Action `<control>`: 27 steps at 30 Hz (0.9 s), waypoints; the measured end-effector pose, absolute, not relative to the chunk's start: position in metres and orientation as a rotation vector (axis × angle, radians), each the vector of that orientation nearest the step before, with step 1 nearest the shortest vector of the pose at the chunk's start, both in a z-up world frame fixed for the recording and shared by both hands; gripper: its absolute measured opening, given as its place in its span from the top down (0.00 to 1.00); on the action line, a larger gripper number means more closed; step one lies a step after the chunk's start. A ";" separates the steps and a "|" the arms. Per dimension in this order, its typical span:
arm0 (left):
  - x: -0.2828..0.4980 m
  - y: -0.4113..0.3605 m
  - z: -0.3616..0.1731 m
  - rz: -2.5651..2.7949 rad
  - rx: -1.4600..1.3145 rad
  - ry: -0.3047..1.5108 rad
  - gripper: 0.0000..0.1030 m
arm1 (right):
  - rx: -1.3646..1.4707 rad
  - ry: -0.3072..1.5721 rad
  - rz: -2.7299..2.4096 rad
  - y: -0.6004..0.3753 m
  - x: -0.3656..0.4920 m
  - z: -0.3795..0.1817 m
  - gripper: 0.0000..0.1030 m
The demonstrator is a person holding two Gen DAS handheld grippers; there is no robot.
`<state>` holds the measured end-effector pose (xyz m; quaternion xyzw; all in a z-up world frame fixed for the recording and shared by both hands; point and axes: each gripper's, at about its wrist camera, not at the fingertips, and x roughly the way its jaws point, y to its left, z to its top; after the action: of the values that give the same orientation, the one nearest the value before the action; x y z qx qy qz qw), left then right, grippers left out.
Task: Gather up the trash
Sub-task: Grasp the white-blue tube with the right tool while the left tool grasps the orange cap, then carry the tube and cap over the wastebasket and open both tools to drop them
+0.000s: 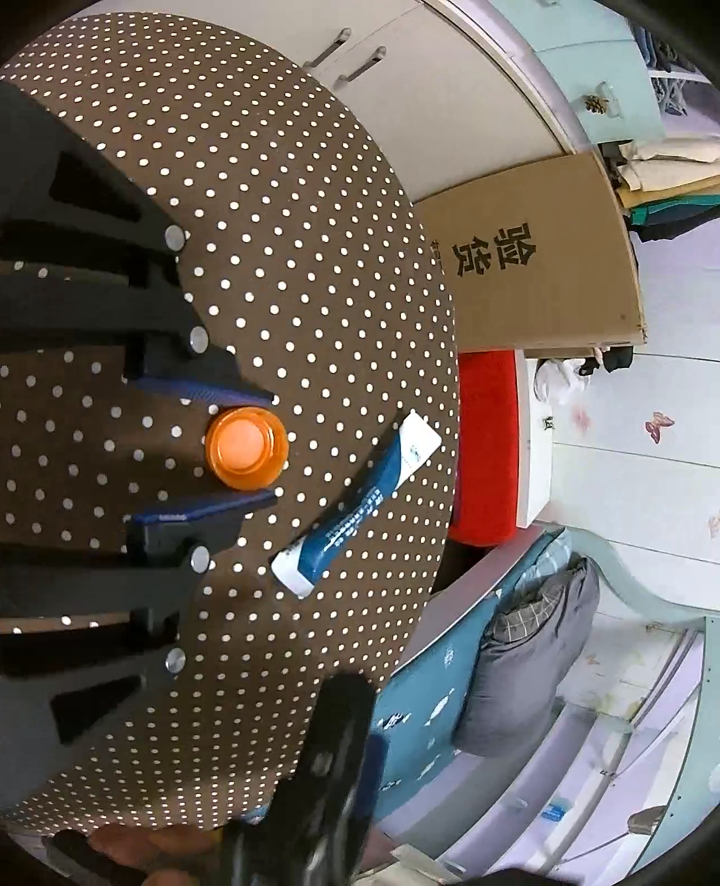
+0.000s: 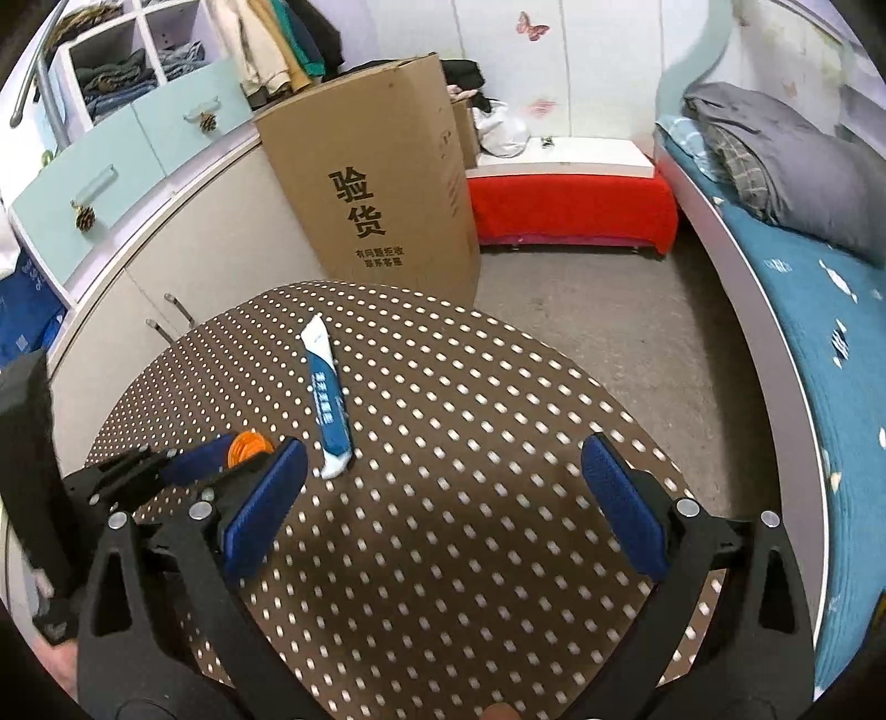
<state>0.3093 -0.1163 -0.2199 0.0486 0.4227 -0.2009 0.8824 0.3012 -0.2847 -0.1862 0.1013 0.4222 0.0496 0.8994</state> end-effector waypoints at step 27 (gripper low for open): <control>0.222 -0.071 -0.185 -0.384 0.003 0.813 0.71 | 0.164 0.844 0.222 -0.260 0.249 -0.187 0.87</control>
<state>0.2216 -0.0708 -0.1854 0.0015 0.3929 -0.1858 0.9006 0.2492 -0.2599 -0.1875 0.0792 0.4082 0.1076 0.9031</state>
